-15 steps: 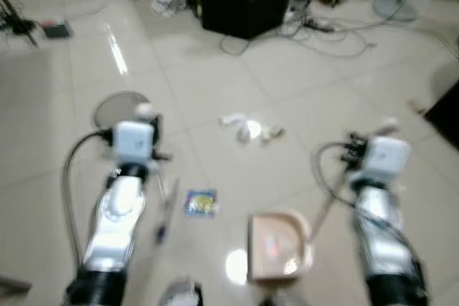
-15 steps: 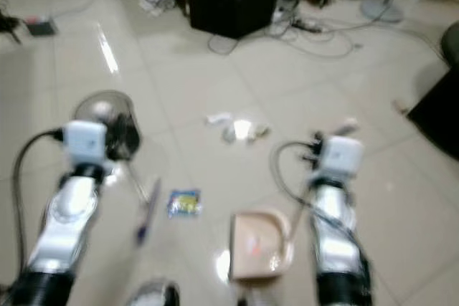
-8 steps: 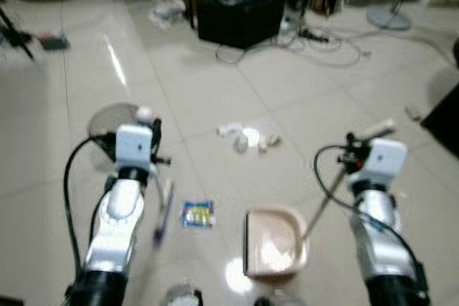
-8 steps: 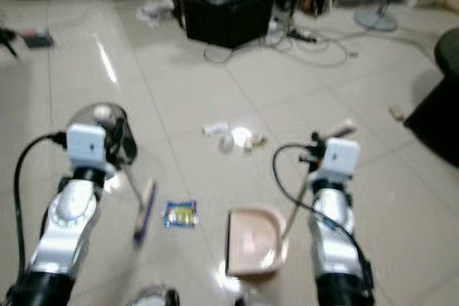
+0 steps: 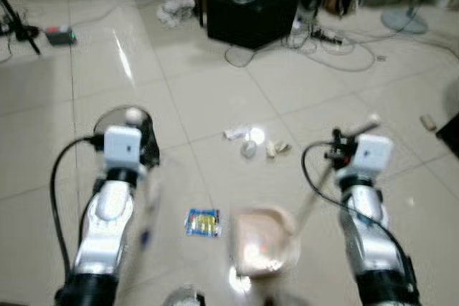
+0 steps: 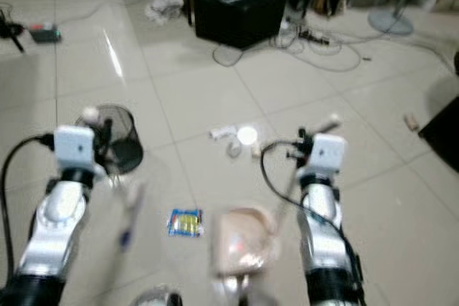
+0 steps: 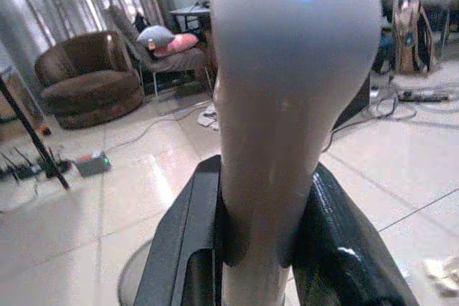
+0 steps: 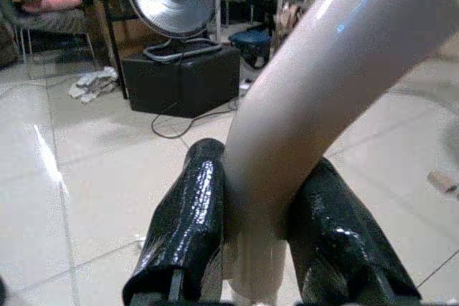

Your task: Sweep floor

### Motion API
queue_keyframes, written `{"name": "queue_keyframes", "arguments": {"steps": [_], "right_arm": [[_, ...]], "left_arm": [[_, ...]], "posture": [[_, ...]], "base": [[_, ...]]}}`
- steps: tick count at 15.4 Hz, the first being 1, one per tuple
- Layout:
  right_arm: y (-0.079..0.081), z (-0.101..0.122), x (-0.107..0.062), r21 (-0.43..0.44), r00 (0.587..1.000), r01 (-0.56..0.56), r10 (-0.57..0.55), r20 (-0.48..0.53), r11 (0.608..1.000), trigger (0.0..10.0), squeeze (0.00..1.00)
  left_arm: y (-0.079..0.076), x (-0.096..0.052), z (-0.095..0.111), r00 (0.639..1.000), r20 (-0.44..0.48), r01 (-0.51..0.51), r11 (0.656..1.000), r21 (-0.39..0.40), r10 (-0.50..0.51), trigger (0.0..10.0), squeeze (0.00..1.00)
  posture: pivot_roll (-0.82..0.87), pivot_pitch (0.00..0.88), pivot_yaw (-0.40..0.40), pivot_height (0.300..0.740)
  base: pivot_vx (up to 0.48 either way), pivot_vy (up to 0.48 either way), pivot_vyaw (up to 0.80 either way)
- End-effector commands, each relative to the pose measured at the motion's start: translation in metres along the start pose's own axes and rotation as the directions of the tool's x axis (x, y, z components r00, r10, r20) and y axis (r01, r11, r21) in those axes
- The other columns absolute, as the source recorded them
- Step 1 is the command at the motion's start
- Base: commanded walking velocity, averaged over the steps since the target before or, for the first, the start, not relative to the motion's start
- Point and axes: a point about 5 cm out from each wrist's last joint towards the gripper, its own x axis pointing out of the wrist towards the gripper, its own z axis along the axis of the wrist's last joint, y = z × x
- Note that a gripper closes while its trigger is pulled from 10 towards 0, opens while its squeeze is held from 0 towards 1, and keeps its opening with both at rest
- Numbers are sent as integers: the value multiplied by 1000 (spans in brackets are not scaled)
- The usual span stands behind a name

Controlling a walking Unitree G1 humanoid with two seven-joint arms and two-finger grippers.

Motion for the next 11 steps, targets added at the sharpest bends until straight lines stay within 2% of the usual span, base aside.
{"name": "queue_keyframes", "arguments": {"steps": [1, 5, 7, 11], "right_arm": [[-10, 4, -1, -8, 999, 29, -29, 29, 1000, 10000, 0], [-10, 3, -2, -3, 999, 38, -38, 30, 999, 10000, 0], [-12, 1, -1, 4, 999, 41, -41, 25, 999, 10000, 0], [-13, 1, 7, 1, 997, 58, -58, 41, 998, 10000, 0]], "left_arm": [[-7, 5, 10, 999, 48, 24, 1000, -6, -24, 10000, 0], [-7, 6, 10, 998, 49, 33, 999, -6, -32, 10000, 0], [-7, 5, 8, 999, 41, 31, 1000, 2, -31, 10000, 0], [1, 2, -6, 1000, -12, 1, 1000, 22, -1, 10000, 0]], "posture": [[-1, 110, 5, 740], [-4, 109, 10, 740], [-3, 80, 10, 740], [11, 58, 15, 740]], "base": [[319, 0, 0], [319, 0, 0], [304, 0, 0], [0, 0, 0]]}}
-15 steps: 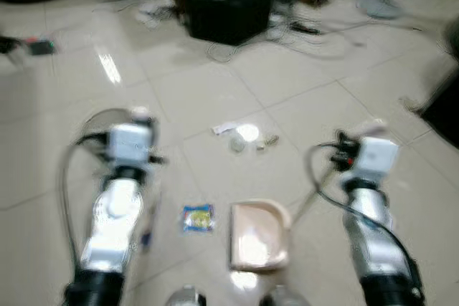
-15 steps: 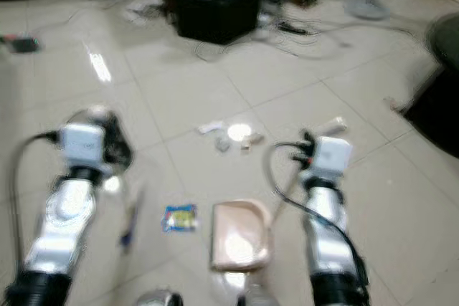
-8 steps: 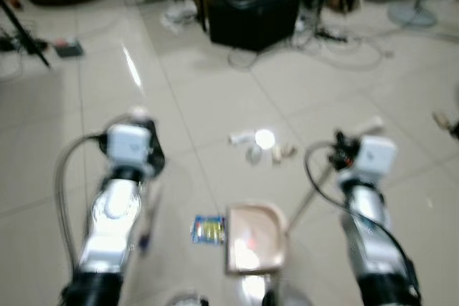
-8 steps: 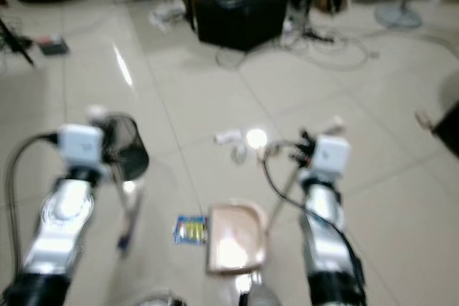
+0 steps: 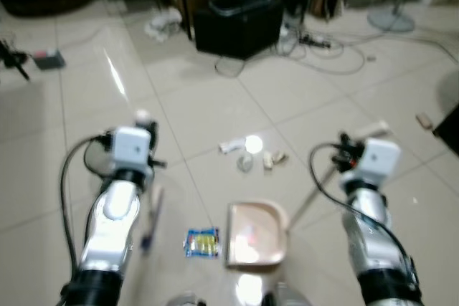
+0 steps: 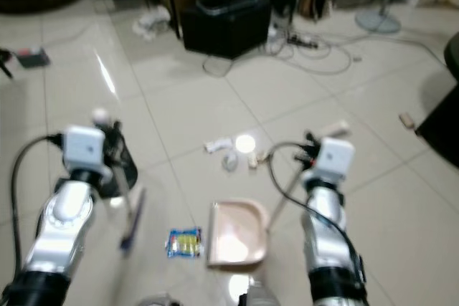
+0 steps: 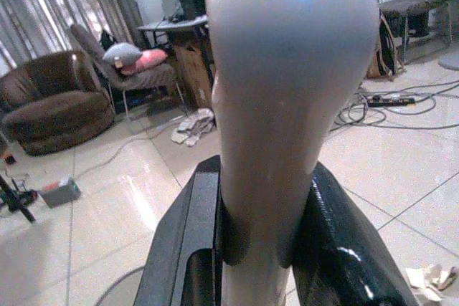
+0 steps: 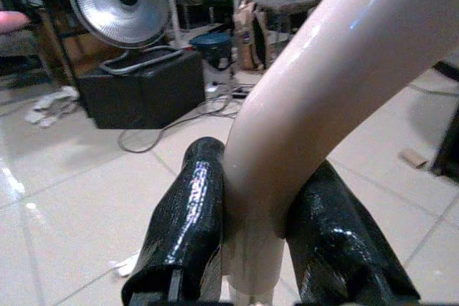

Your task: Sweep floor

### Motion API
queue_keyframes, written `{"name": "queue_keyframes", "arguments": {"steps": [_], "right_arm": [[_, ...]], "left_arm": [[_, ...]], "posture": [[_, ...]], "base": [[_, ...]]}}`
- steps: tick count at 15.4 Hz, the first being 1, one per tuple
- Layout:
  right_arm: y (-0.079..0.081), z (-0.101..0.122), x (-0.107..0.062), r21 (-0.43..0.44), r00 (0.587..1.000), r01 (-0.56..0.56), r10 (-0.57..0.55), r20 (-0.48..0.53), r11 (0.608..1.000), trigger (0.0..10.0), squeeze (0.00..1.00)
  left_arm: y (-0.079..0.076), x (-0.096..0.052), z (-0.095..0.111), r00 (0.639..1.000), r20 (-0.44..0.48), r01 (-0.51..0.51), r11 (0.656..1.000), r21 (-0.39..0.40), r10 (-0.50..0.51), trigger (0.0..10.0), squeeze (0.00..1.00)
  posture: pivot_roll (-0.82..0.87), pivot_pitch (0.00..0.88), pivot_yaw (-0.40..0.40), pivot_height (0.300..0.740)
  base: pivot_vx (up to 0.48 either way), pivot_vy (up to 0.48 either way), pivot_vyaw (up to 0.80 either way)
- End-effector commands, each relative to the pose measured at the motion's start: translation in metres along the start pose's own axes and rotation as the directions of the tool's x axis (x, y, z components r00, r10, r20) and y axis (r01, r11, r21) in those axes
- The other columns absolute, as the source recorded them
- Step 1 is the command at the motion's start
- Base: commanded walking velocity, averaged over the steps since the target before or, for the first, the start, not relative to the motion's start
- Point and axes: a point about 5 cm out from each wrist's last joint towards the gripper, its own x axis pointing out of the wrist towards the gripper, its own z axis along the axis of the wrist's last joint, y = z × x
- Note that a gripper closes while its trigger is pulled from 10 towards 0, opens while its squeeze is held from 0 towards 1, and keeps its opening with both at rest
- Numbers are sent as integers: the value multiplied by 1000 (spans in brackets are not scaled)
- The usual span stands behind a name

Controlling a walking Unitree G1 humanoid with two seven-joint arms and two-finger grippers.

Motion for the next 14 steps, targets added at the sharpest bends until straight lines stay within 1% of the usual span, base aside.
{"name": "queue_keyframes", "arguments": {"steps": [1, 2, 3, 4, 5, 7, 9, 11, 14], "right_arm": [[7, 11, 6, -5, 998, -12, 12, 62, 1000, 10000, 0], [7, 13, 10, -27, 997, -8, 10, 74, 1000, 10000, 0], [6, 13, 14, -53, 997, -4, 8, 77, 999, 10000, 0], [6, 13, 15, -56, 997, -6, 10, 79, 998, 10000, 0], [3, 13, 21, -93, 996, -9, 17, 86, 996, 10000, 0], [-1, 14, 28, -99, 997, 9, -2, 78, 995, 10000, 0], [-2, 17, 38, -110, 997, 9, -1, 74, 994, 10000, 0], [0, 19, 46, -104, 998, -26, 32, 54, 994, 10000, 0], [5, 20, 52, -156, 994, -91, 100, 50, 984, 10000, 0]], "left_arm": [[12, -1, -2, 999, -1, -42, 998, 36, 42, 10000, 0], [17, -1, -6, 998, -18, -57, 997, 55, 58, 10000, 0], [21, -1, -8, 998, -29, -61, 996, 57, 63, 10000, 0], [22, -1, -9, 997, -33, -62, 996, 58, 64, 10000, 0], [22, 0, -12, 998, -42, -49, 996, 68, 52, 10000, 0], [22, 1, -15, 998, -51, -28, 996, 83, 33, 10000, 0], [22, 4, -16, 998, -54, -28, 996, 82, 32, 10000, 0], [23, 8, -17, 998, -58, -29, 997, 67, 33, 10000, 0], [25, 11, -19, 998, -54, -44, 999, 23, 46, 10000, 0]], "posture": [[11, 58, 15, 740], [14, 57, 18, 740], [19, 63, 23, 740], [20, 68, 24, 740], [21, 100, 34, 740], [17, 112, 39, 740], [20, 127, 40, 740], [26, 139, 38, 740], [39, 166, 34, 740]], "base": [[0, 0, 0], [0, 0, 0], [0, 0, 0], [0, 0, 0], [0, 0, 0], [0, 0, 0], [0, 0, 0], [0, 0, 0], [0, 0, 0]]}}
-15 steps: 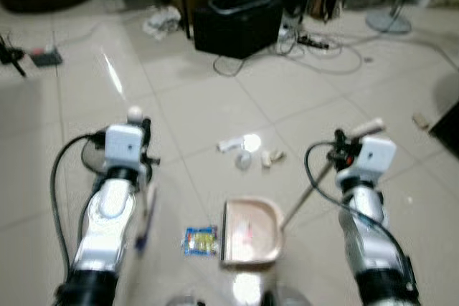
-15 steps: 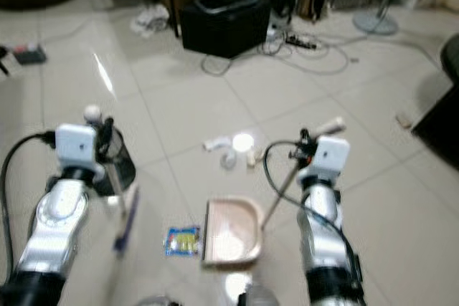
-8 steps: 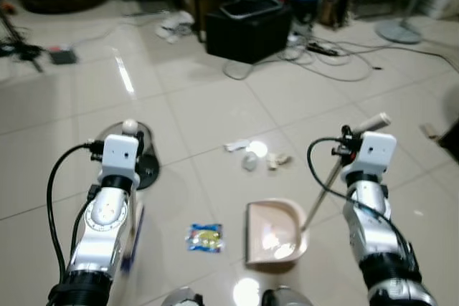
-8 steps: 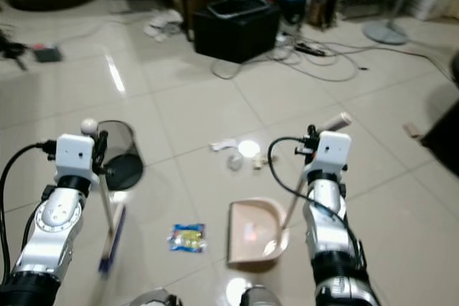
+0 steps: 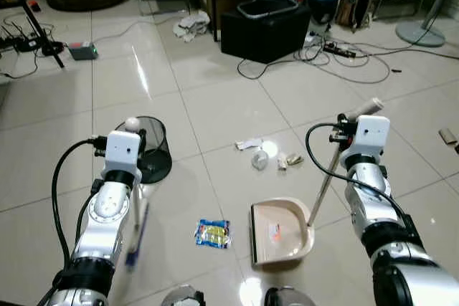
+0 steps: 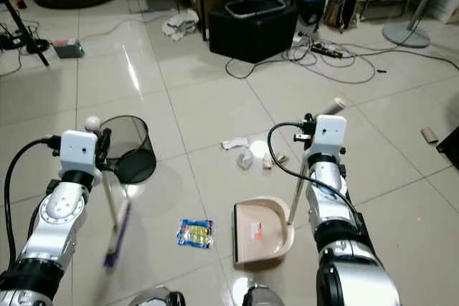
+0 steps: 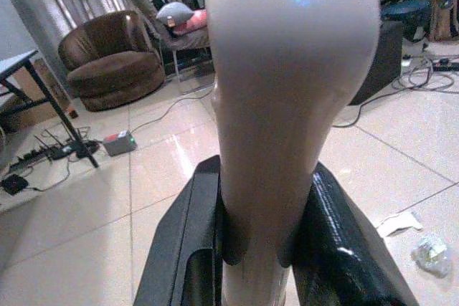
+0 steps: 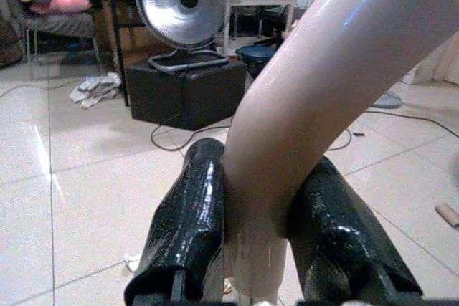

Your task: Sweep floor

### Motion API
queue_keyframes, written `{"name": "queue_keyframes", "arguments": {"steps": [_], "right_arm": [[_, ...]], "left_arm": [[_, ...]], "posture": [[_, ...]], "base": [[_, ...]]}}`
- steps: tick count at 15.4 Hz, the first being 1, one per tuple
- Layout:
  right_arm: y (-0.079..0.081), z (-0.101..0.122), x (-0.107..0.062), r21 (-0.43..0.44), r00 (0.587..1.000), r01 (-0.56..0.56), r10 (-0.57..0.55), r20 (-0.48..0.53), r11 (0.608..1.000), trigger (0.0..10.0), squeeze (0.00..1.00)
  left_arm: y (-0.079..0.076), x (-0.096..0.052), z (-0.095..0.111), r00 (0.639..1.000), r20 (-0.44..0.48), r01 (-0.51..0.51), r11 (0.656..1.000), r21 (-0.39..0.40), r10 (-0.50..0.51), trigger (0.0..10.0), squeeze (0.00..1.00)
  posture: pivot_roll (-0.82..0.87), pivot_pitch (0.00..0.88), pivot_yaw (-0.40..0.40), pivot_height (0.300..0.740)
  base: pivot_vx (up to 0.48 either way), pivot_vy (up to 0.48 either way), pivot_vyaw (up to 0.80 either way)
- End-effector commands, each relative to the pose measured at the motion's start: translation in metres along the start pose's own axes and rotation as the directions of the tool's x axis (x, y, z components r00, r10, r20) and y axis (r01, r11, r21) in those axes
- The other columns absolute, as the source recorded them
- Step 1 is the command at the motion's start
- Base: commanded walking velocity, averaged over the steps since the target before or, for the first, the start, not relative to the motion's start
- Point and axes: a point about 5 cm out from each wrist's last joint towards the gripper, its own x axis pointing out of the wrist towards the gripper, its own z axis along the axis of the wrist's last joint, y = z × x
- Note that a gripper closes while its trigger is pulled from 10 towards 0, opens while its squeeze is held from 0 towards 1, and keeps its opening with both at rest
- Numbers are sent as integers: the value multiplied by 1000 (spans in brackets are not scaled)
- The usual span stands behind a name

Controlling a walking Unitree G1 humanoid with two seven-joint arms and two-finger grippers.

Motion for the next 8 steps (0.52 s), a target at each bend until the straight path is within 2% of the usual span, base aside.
{"name": "queue_keyframes", "arguments": {"steps": [1, 5, 8], "right_arm": [[1, 11, 5, -44, 998, -29, 31, 59, 999, 10000, 0], [-2, 21, 9, -21, 992, -12, 15, 128, 1000, 10000, 0], [-8, 26, 8, -24, 981, 8, -3, 193, 1000, 10000, 0]], "left_arm": [[4, 4, 9, 999, 49, -8, 1000, -10, 9, 10000, 0], [14, 1, 15, 995, 94, -27, 1000, -13, 28, 10000, 0], [20, -11, 17, 992, 124, -30, 999, -23, 33, 10000, 0]], "posture": [[47, 182, 32, 740], [61, 245, 23, 740], [77, 339, 11, 740]], "base": [[0, 0, 0], [0, 0, 0], [0, 0, 0]]}}
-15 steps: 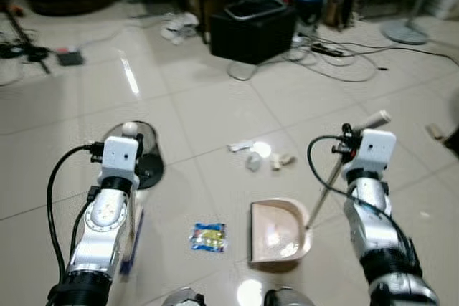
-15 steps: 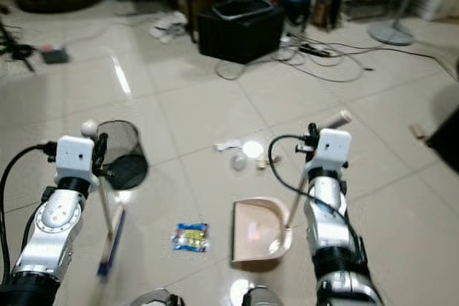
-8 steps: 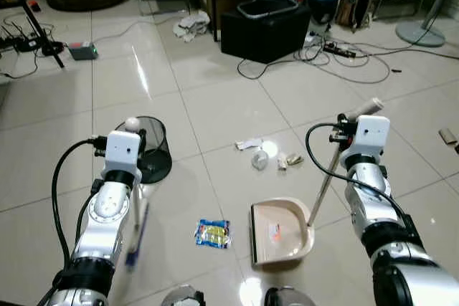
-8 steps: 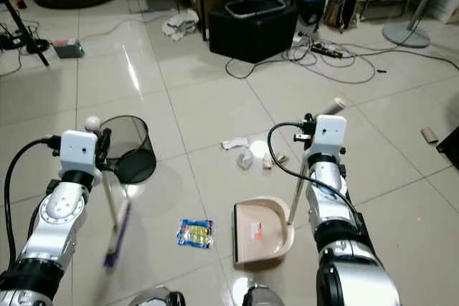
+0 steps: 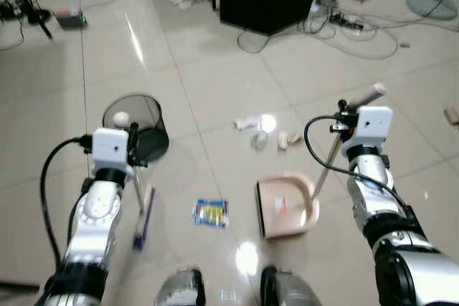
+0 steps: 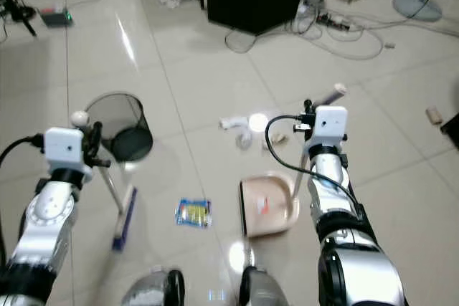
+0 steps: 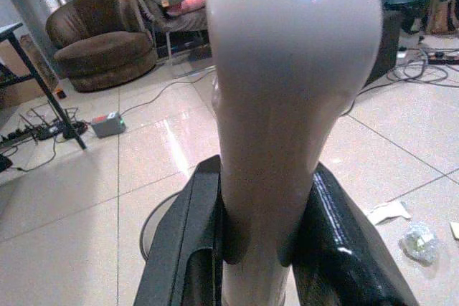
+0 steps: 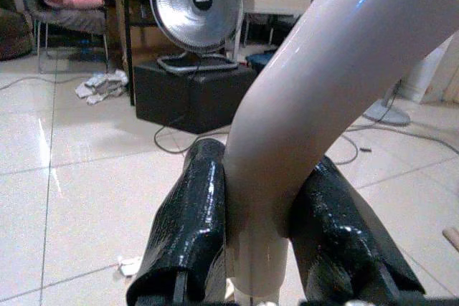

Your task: Sweep floor

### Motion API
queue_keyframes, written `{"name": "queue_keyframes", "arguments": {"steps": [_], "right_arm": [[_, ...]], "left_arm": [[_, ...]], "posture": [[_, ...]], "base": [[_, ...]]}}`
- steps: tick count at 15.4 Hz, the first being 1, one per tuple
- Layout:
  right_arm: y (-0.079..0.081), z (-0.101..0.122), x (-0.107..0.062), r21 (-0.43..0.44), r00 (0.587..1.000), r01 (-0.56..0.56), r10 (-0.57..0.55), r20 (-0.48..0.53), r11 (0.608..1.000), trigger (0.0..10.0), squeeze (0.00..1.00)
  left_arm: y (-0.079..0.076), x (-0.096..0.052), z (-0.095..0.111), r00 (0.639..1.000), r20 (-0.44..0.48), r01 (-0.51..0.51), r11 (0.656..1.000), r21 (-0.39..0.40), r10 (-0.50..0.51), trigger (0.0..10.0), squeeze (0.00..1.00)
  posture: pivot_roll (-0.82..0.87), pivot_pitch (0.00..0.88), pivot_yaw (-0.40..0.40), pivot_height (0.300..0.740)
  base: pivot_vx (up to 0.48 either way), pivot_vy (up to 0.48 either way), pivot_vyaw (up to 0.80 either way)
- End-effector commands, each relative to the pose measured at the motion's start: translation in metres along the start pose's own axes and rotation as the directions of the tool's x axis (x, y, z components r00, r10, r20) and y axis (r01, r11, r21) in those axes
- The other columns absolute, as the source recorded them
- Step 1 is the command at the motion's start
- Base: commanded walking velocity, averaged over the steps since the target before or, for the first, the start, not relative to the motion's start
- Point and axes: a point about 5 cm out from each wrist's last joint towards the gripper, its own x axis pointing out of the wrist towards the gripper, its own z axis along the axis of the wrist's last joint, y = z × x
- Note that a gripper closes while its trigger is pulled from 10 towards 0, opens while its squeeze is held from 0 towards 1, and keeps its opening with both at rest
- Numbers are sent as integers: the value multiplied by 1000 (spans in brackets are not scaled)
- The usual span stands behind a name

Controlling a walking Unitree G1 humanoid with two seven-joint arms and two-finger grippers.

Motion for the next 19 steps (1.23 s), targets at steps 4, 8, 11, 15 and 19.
{"name": "queue_keyframes", "arguments": {"steps": [4, 8, 11, 15, 19], "right_arm": [[-5, 12, 0, 9, 993, 6, -7, 120, 1000, 10000, 0], [-1, 16, -4, 37, 983, 24, -30, 179, 999, 10000, 0], [13, 7, -9, 70, 989, 29, -39, 144, 997, 10000, 0], [22, 5, -12, 87, 989, 23, -35, 140, 996, 10000, 0], [35, 3, -15, 103, 991, 11, -25, 133, 995, 10000, 0]], "left_arm": [[7, -11, 15, 996, 87, -12, 999, -33, 15, 10000, 0], [-2, -17, 21, 994, 107, 29, 995, -93, -19, 10000, 0], [-8, -14, 26, 992, 120, 37, 992, -119, -23, 10000, 0], [-21, -14, 34, 986, 161, 69, 983, -173, -41, 10000, 0], [-27, -12, 37, 985, 162, 85, 978, -192, -54, 10000, 0]], "posture": [[101, 402, 12, 740], [119, 414, 23, 740], [127, 424, 22, 740], [134, 426, 26, 740], [143, 425, 36, 740]], "base": [[0, 0, 0], [0, 0, 0], [0, 0, 0], [0, 0, 0], [0, 0, 0]]}}
